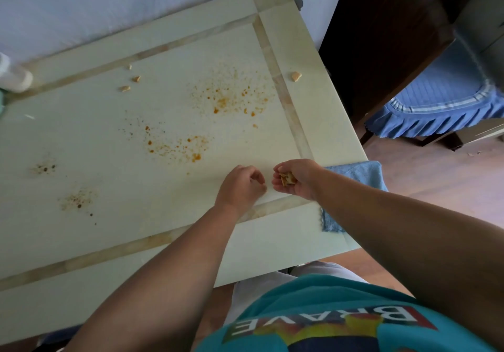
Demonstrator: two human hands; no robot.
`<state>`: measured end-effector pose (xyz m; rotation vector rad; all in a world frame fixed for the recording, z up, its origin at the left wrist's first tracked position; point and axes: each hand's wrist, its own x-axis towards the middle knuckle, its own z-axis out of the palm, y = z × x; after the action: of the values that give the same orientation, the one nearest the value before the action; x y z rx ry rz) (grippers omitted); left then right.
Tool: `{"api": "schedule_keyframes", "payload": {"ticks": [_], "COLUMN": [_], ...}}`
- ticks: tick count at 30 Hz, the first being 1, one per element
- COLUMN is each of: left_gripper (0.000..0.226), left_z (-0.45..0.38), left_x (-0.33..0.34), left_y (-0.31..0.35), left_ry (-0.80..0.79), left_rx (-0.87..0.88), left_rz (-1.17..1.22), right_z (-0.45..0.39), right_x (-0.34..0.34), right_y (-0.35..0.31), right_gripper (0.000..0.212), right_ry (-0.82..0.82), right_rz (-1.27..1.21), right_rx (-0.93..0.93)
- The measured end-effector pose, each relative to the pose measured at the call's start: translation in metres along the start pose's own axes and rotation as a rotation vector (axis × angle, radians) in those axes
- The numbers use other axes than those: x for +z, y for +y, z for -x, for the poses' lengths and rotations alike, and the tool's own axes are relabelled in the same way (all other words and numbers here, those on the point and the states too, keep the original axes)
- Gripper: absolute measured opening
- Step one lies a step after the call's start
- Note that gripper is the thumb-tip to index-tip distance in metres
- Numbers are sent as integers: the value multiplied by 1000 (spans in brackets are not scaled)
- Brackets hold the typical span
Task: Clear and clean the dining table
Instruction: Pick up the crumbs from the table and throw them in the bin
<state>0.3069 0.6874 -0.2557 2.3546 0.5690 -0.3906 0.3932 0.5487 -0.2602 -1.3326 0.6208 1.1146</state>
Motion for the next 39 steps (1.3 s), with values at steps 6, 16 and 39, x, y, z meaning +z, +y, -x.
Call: {"api": "schedule_keyframes", "payload": {"ticks": [6, 16, 39], "left_gripper": [11, 11, 12], "left_z": [3, 6, 15], "left_x": [17, 23, -26], "left_y": [3, 2, 30], "left_ry": [-3, 22, 268], "left_rx": [185, 109, -12], "left_rz": [-310, -317, 388], "right_z": [4, 7, 16], "right_x": [0, -2, 53], "right_y": [0, -1, -26], "right_gripper": [13, 17, 22], "right_ry": [18, 29, -133], "right_rz": [31, 43, -36], "right_rx": [5, 10, 29]}}
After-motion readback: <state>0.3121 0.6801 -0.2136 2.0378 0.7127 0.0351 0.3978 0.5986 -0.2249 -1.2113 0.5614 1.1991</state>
